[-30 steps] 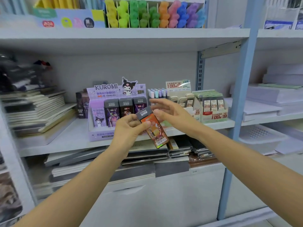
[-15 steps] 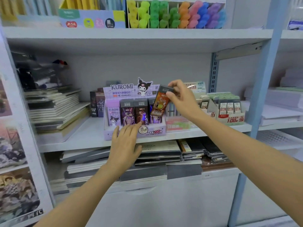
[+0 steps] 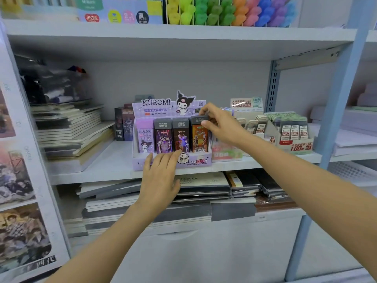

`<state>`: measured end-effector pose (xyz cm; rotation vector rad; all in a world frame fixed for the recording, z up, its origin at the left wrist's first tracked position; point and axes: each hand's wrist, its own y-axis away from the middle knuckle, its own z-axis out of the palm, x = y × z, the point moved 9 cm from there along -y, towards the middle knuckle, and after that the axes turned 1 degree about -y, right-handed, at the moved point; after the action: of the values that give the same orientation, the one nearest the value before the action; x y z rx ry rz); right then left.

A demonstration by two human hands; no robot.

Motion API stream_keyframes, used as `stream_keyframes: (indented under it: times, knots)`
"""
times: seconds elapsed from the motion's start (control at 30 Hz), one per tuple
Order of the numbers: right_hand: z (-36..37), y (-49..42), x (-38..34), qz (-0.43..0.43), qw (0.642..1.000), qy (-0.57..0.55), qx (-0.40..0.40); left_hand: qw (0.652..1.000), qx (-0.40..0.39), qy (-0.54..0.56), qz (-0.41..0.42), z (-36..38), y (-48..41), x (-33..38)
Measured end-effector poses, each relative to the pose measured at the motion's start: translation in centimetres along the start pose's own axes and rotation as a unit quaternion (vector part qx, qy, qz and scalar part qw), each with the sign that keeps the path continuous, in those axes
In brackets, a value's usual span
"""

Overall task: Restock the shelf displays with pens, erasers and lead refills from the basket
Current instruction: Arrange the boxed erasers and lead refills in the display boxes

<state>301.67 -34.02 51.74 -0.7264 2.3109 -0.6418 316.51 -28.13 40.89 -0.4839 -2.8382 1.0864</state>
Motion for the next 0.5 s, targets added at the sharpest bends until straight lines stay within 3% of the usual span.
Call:
stream_keyframes:
  times: [0.17,0.27,0.4,0.5]
  knots:
    - [0.7,0.1,0.7,-0.006,0.998,0.004,0.061,1.0,0.007,0.006,-0.002,0.0,0.1,0.0]
    - [0.2,1.0,1.3,-0.026,0.99,0.065,0.123,1.0,0.006,0.008,0.002,0.1,0.1,0.2]
    - [0.8,2.2,0.9,-0.036,0.976,0.176,0.124,1.0,0.011,0.025,0.0,-0.1,0.1,0.1]
    - [1.0,4.6,-0.9,-0.098,0.971,0.133,0.173,0.997,0.069,0.046,0.006,-0.9,1.4,0.5]
